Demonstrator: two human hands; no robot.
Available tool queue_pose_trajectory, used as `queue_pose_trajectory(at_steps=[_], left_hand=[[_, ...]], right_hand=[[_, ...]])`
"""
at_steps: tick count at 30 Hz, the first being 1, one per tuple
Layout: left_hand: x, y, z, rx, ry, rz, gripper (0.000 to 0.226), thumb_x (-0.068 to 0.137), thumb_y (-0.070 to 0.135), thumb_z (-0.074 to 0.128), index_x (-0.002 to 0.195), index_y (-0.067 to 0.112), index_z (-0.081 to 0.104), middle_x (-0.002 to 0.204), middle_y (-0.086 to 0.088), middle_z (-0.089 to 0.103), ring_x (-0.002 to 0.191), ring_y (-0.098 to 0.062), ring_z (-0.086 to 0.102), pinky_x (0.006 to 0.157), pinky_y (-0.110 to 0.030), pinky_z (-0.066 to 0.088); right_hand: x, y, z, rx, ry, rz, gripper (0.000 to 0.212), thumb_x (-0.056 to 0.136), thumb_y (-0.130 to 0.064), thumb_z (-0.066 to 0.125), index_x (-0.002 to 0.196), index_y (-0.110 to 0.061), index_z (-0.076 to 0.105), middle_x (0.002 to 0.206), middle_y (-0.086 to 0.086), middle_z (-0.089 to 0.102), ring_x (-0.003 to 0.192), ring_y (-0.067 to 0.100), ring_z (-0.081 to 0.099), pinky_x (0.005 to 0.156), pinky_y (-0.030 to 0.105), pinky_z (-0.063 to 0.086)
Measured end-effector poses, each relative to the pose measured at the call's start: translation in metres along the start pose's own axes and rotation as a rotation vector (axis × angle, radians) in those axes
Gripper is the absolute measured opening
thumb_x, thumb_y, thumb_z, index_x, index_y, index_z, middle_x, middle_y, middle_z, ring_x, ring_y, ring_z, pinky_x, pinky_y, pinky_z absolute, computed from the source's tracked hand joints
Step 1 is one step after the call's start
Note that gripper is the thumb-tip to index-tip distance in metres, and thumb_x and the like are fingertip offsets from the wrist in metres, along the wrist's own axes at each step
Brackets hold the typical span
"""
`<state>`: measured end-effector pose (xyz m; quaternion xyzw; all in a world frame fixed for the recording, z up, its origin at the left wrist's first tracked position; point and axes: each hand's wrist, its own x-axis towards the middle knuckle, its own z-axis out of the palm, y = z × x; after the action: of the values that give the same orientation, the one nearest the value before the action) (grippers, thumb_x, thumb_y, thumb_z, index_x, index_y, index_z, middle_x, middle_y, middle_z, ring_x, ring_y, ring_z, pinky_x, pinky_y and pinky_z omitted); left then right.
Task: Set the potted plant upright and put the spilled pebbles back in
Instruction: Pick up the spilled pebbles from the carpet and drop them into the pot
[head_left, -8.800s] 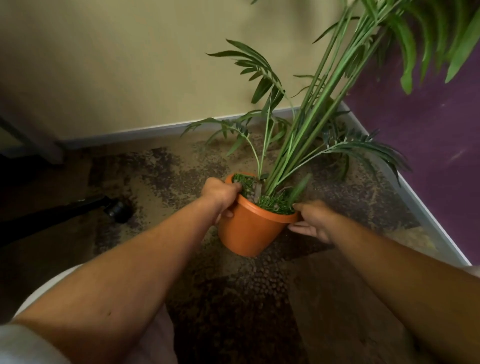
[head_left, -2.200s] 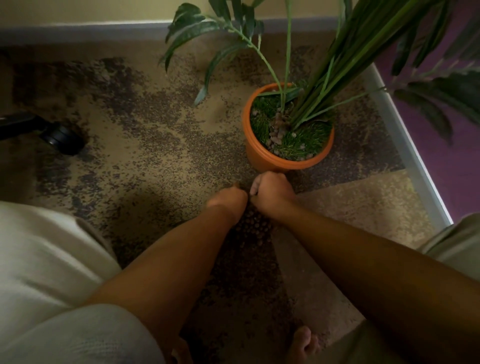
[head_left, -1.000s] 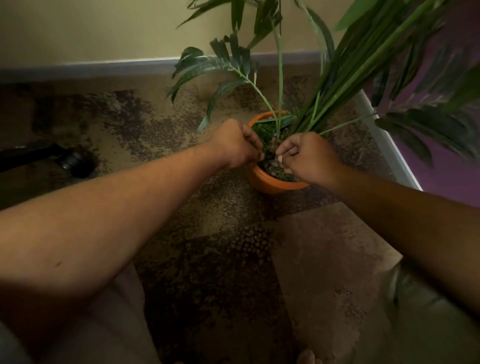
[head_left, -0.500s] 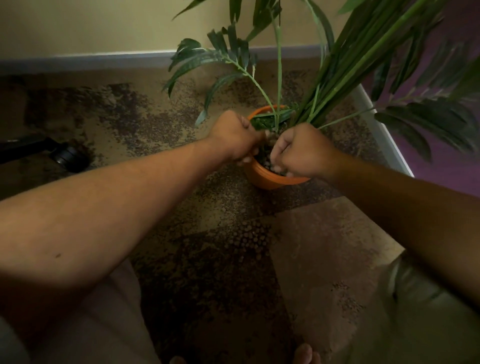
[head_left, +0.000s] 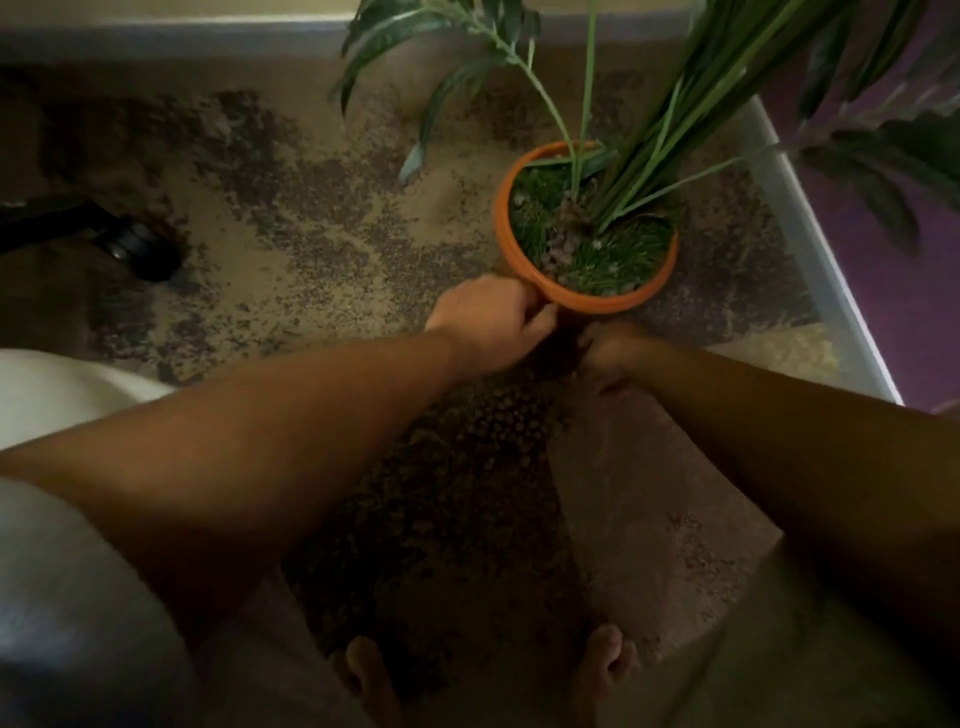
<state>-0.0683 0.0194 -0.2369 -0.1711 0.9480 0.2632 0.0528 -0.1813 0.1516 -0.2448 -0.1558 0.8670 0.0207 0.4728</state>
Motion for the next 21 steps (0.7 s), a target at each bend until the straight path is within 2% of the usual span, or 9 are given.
queue_pose_trajectory(at_steps=[2, 4, 6, 8, 10, 14, 19, 21], left_hand=[[0.002, -0.006, 0.017, -0.016, -0.178, -0.247, 0.024, 0.089, 0.044, 0.055, 0.09, 0.022, 0.065, 0.086, -0.003, 0.065, 0.09, -0.027, 0.064, 0.069, -0.033, 0.046], [0.0, -0.016, 0.034, -0.01, -0.24, -0.445, 0.029, 0.09, 0.035, 0.059, 0.11, 0.016, 0.066, 0.116, -0.009, 0.065, 0.108, -0.029, 0.063, 0.08, -0.037, 0.049], [-0.006, -0.024, 0.046, 0.087, -0.279, -0.51, 0.043, 0.09, 0.034, 0.061, 0.129, 0.017, 0.056, 0.139, -0.011, 0.048, 0.122, -0.032, 0.053, 0.088, -0.042, 0.048], [-0.009, -0.032, 0.052, 0.132, -0.331, -0.501, 0.057, 0.087, 0.036, 0.066, 0.139, 0.02, 0.047, 0.151, -0.011, 0.03, 0.128, -0.035, 0.046, 0.095, -0.046, 0.047], [-0.009, -0.037, 0.054, 0.108, -0.36, -0.466, 0.062, 0.085, 0.035, 0.069, 0.141, 0.022, 0.045, 0.152, -0.013, 0.026, 0.128, -0.036, 0.046, 0.098, -0.047, 0.048], [-0.008, -0.036, 0.053, 0.054, -0.339, -0.376, 0.056, 0.084, 0.027, 0.072, 0.136, 0.02, 0.051, 0.145, -0.016, 0.04, 0.122, -0.035, 0.054, 0.098, -0.043, 0.049], [-0.004, -0.025, 0.056, 0.069, -0.311, -0.239, 0.041, 0.089, 0.021, 0.065, 0.129, 0.02, 0.057, 0.134, -0.012, 0.052, 0.119, -0.032, 0.056, 0.093, -0.037, 0.047], [-0.001, -0.02, 0.058, 0.084, -0.336, -0.224, 0.037, 0.092, 0.017, 0.06, 0.129, 0.02, 0.058, 0.133, -0.012, 0.052, 0.12, -0.032, 0.055, 0.094, -0.039, 0.047]], right_hand=[[0.008, -0.001, 0.013, -0.053, 0.05, 0.003, 0.055, 0.08, -0.015, 0.078, 0.129, -0.005, 0.057, 0.132, 0.019, 0.06, 0.115, 0.033, 0.063, 0.099, 0.043, 0.053], [0.017, -0.003, 0.028, 0.005, 0.106, -0.033, 0.06, 0.078, -0.024, 0.08, 0.13, -0.01, 0.055, 0.135, 0.015, 0.057, 0.12, 0.03, 0.06, 0.1, 0.035, 0.05], [0.027, -0.007, 0.041, 0.139, 0.181, -0.072, 0.053, 0.08, -0.028, 0.078, 0.126, -0.016, 0.055, 0.133, 0.01, 0.057, 0.122, 0.029, 0.057, 0.096, 0.03, 0.046], [0.034, -0.01, 0.049, 0.172, 0.232, -0.085, 0.045, 0.083, -0.028, 0.075, 0.121, -0.019, 0.053, 0.131, 0.007, 0.057, 0.121, 0.028, 0.055, 0.096, 0.031, 0.047], [0.039, -0.01, 0.053, 0.095, 0.273, -0.095, 0.041, 0.085, -0.031, 0.071, 0.12, -0.019, 0.052, 0.13, 0.008, 0.057, 0.123, 0.029, 0.052, 0.1, 0.037, 0.047], [0.041, -0.007, 0.054, -0.008, 0.295, -0.099, 0.04, 0.088, -0.036, 0.065, 0.123, -0.021, 0.051, 0.133, 0.013, 0.051, 0.126, 0.032, 0.049, 0.104, 0.041, 0.043], [0.041, -0.007, 0.059, -0.091, 0.322, -0.168, 0.03, 0.091, -0.032, 0.061, 0.119, -0.021, 0.058, 0.138, 0.015, 0.045, 0.125, 0.037, 0.048, 0.107, 0.044, 0.041], [0.042, -0.007, 0.06, -0.091, 0.313, -0.174, 0.03, 0.091, -0.032, 0.061, 0.119, -0.02, 0.058, 0.138, 0.016, 0.044, 0.125, 0.037, 0.048, 0.107, 0.044, 0.042]])
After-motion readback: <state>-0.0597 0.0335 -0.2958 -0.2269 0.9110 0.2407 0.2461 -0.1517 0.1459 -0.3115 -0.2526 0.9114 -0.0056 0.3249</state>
